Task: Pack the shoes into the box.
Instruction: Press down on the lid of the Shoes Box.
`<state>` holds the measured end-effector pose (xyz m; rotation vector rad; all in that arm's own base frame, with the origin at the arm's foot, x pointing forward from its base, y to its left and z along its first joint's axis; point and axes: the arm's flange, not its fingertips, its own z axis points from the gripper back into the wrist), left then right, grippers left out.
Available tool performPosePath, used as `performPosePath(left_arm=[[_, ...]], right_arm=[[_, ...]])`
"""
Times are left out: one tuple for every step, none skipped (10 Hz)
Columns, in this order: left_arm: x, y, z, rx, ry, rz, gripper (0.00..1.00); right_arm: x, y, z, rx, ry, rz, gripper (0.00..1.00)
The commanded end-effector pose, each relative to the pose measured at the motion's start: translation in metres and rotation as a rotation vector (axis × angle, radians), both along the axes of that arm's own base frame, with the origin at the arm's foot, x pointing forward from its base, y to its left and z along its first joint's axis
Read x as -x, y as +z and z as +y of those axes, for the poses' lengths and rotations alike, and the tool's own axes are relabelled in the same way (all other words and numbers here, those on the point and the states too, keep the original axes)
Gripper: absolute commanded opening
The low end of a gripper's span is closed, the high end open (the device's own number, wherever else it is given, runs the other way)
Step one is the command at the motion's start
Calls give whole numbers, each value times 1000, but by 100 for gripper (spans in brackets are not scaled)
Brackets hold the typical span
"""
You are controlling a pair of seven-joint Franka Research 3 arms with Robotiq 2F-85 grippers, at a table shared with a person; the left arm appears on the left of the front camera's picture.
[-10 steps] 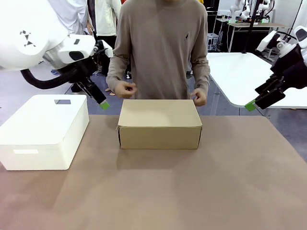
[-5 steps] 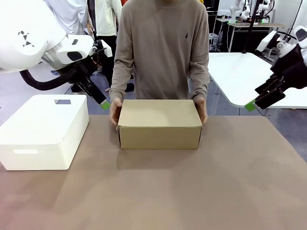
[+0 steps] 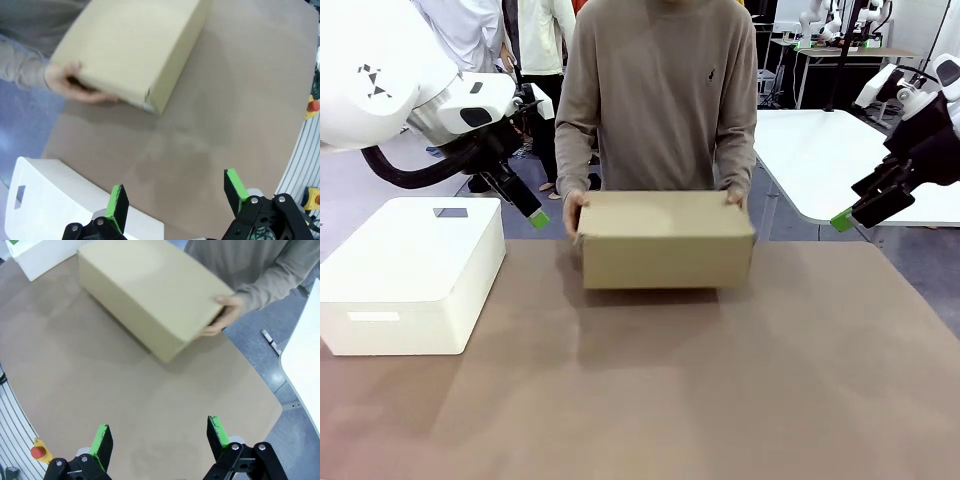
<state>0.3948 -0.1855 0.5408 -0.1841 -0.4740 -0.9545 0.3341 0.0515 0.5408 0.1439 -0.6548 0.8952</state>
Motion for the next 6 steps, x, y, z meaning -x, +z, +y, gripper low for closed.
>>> performPosePath(left_arm=[[0,1,0,-16,16,1,100],[0,1,0,-16,16,1,100],[0,1,0,-16,16,1,100],[0,1,0,-16,16,1,100],[0,1,0,-16,16,1,100],[0,1,0,-16,16,1,100]], right_arm=[[-2,0,0,-4,-2,-9,100],[-2,0,0,-4,-2,-9,100],[-2,0,0,-4,-2,-9,100],[-2,0,0,-4,-2,-9,100],[-2,0,0,-4,-2,-9,100],[-2,0,0,-4,-2,-9,100]])
